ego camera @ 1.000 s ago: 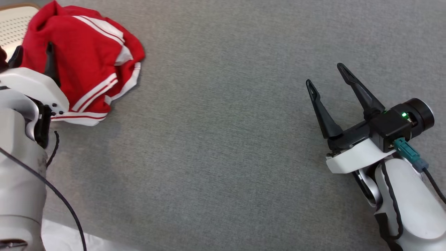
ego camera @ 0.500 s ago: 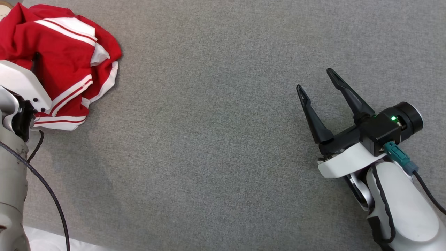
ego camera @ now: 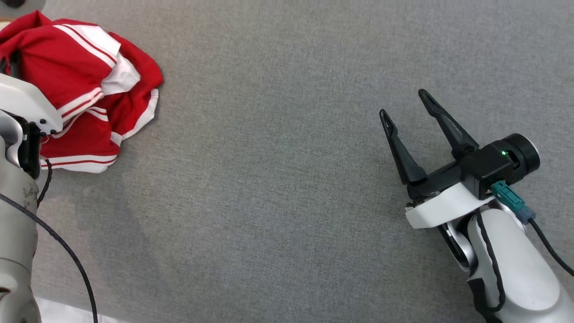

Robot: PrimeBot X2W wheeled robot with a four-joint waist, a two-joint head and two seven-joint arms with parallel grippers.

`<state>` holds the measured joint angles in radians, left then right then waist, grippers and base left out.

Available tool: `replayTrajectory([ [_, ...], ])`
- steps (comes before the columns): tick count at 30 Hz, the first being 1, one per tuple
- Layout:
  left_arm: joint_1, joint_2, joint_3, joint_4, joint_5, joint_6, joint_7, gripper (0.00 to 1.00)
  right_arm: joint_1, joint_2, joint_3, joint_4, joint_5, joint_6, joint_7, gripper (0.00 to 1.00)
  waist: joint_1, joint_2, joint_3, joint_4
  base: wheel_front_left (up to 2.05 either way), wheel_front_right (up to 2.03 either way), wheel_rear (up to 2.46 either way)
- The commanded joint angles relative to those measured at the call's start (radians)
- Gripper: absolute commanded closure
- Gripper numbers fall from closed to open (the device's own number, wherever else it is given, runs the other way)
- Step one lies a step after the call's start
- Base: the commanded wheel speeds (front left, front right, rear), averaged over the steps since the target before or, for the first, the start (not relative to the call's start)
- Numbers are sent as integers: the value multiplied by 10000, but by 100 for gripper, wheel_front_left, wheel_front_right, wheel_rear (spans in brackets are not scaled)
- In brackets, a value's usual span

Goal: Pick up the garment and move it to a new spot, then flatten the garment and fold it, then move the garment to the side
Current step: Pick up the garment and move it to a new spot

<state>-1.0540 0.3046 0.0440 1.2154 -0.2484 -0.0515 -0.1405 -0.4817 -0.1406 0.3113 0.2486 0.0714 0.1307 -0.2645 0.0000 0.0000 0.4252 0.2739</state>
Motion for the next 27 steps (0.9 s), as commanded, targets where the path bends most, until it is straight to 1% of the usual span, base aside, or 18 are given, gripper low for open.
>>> replayTrajectory([
  [1, -31, 48, 19, -99, -106, 90, -431, 100, 164, 21, -56, 54, -11, 1, -24, 0, 0, 0, -369, -6, 0, 0, 0],
  [4, 44, 1, 105, -428, -161, 149, -1004, 100, 325, 156, -182, 101, 1, 1, -24, 0, 0, 0, -832, -4, 0, 0, 0],
  [7, 237, -36, 60, -1109, -19, 270, -1212, 100, 525, 242, -297, 139, 34, 1, -24, 0, 0, 0, -1287, 10, 0, 0, 0],
  [10, 577, -116, 245, -2746, 51, 320, -1244, 100, 730, 312, -376, 174, 47, 1, -24, 0, 0, 0, -1737, -1, 0, 0, 0],
  [13, 1297, -269, 483, -4495, 193, 243, -1239, 100, 971, 441, -516, 163, 65, 1, -24, 0, 0, 0, -2167, -62, 0, 0, 0],
  [15, 1716, -450, 605, -5560, 310, 182, -1243, 100, 1126, 524, -626, 164, 69, 1, -24, 0, 0, 0, -2450, -124, 0, 0, 0],
  [17, 2159, -651, 601, -6345, 462, 93, -1241, 100, 1292, 594, -708, 162, 75, 1, -24, 0, 0, 0, -2720, -209, 0, 0, 0],
  [18, 2159, -651, 601, -6345, 462, 93, -1241, 100, 1292, 594, -708, 162, 75, 1, -24, 0, 0, 0, -2720, -209, 0, 0, 0],
  [21, 2686, -893, 425, -7208, 829, 35, -1242, 100, 1491, 663, -954, 148, 43, 1, -24, 0, 0, 0, -3025, -379, 0, 0, 0],
  [25, 3168, -1387, 30, -7761, 1018, -158, -1235, 100, 1769, 771, -1192, 94, 50, 1, -24, 0, 0, 0, -3397, -708, 0, 0, 0],
  [27, 3402, -1716, -100, -7904, 870, -242, -1236, 100, 1886, 797, -1300, 62, 20, 1, -24, 0, 0, 0, -3579, -920, 0, 0, 0],
])
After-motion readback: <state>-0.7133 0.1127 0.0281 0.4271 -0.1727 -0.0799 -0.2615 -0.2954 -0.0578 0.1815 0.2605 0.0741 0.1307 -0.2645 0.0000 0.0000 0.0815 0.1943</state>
